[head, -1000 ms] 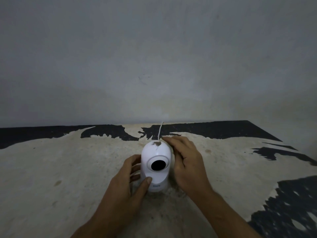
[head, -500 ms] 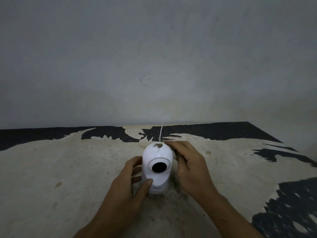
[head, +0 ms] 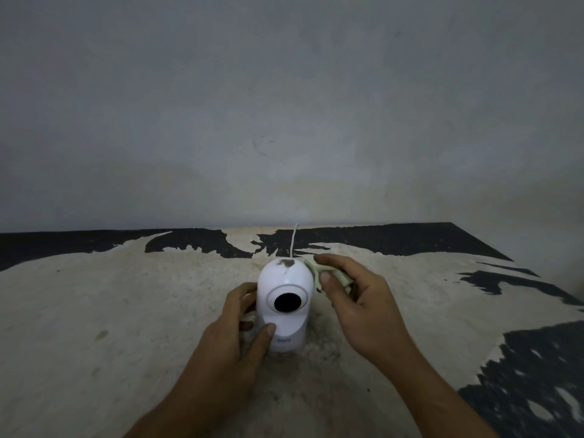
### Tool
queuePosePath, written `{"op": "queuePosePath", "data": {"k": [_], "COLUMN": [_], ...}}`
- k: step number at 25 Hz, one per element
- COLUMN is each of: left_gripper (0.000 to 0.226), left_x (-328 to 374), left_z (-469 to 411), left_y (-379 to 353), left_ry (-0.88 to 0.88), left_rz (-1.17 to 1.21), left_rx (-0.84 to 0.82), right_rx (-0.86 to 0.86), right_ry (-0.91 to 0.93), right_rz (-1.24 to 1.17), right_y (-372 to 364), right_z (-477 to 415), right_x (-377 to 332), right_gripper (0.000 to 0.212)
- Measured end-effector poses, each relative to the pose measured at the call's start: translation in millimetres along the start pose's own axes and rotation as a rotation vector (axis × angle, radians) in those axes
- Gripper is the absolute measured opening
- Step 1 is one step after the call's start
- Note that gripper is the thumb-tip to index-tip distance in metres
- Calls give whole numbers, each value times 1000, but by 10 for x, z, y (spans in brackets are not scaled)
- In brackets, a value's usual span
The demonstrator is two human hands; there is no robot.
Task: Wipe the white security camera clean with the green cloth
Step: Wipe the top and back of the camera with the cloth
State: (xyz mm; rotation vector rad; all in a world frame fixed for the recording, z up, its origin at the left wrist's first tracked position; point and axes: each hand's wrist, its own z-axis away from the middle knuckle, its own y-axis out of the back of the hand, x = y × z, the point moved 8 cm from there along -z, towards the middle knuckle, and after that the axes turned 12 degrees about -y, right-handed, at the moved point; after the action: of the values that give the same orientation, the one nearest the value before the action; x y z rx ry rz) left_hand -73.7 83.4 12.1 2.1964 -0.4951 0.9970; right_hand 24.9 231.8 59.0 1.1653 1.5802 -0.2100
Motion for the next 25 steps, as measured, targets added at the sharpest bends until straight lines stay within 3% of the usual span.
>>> {"op": "queuePosePath", "data": {"k": [5, 10, 15, 18, 25], "left_gripper": [54, 59, 54, 54, 56], "left_x": [12, 12, 34, 23, -25], "left_z": [3, 4, 1, -8, -8], "left_y": [19, 21, 37, 31, 25], "left_ry": [10, 15, -22, -14, 3], "left_rz": [-6, -1, -6, -6, -1], "left_rx": [6, 13, 19, 19, 28], "right_rx": [-80, 5, -120, -13, 153], "right_ry": [0, 23, -62, 9, 280], "right_rz": [113, -3, 17, -44, 150], "right_y": [-90, 19, -95, 15, -82], "right_z": [91, 99, 129, 111, 293], "right_x": [68, -4, 104, 14, -279], "right_gripper": [18, 11, 6, 10, 27]}}
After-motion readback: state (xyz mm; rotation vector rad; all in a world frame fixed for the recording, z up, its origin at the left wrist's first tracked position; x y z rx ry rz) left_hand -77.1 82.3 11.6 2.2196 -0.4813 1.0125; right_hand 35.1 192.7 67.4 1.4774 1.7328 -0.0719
